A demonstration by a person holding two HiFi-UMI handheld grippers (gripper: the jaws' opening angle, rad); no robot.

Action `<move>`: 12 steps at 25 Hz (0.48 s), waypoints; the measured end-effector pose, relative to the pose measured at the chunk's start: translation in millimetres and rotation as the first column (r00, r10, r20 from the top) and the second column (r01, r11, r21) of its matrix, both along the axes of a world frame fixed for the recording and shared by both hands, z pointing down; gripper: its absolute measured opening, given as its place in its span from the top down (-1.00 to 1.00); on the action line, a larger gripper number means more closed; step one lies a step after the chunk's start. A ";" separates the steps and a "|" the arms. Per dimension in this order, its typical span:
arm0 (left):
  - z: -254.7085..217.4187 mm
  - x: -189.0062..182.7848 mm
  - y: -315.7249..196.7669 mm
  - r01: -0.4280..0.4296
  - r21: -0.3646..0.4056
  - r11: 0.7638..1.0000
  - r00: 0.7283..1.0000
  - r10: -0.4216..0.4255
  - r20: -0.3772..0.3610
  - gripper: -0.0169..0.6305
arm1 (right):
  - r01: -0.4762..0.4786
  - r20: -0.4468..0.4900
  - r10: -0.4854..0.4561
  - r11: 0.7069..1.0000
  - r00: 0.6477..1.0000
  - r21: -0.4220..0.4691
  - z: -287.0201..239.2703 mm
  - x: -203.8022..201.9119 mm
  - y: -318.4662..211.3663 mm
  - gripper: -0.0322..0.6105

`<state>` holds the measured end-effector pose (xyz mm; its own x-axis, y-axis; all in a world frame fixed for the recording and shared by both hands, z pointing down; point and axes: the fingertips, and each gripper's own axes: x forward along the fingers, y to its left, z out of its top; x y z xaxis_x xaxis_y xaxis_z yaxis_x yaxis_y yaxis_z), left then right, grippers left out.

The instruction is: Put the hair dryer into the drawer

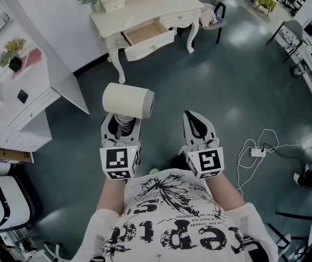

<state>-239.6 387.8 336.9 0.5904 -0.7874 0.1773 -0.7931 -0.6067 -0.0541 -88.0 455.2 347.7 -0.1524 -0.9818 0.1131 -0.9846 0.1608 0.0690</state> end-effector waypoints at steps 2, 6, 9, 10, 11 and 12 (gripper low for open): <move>0.8 -3.1 -0.5 -0.001 -0.007 1.000 1.000 0.001 -0.006 0.17 | -0.001 0.002 0.001 1.000 1.000 -0.003 0.2 -2.8 -0.9 0.85; 1.1 -9.3 0.5 -0.001 -0.012 1.000 1.000 0.001 -0.014 0.17 | 0.001 0.002 -0.001 1.000 1.000 -0.007 0.4 -9.4 -1.2 0.85; 2.4 -15.8 2.0 0.003 -0.011 1.000 1.000 -0.003 -0.016 0.17 | -0.015 0.015 0.015 1.000 1.000 -0.002 0.9 -12.3 -0.1 0.85; 3.5 -19.4 2.4 0.006 -0.013 1.000 1.000 -0.006 -0.017 0.17 | -0.017 0.023 0.017 1.000 1.000 0.002 0.9 -14.4 0.3 0.85; 4.6 -23.3 2.7 0.008 -0.015 1.000 1.000 -0.009 -0.019 0.17 | -0.017 0.030 0.017 1.000 0.999 0.005 0.8 -17.1 0.7 0.85; 5.7 -27.3 2.8 0.012 -0.017 1.000 1.000 -0.012 -0.022 0.17 | -0.017 0.032 0.016 1.000 0.999 0.008 0.9 -19.9 1.0 0.85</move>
<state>-267.0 390.6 342.6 0.5847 -0.7914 0.1782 -0.8012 -0.5979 -0.0264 -108.0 456.2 348.5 -0.1397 -0.9851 0.1005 -0.9888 0.1441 0.0387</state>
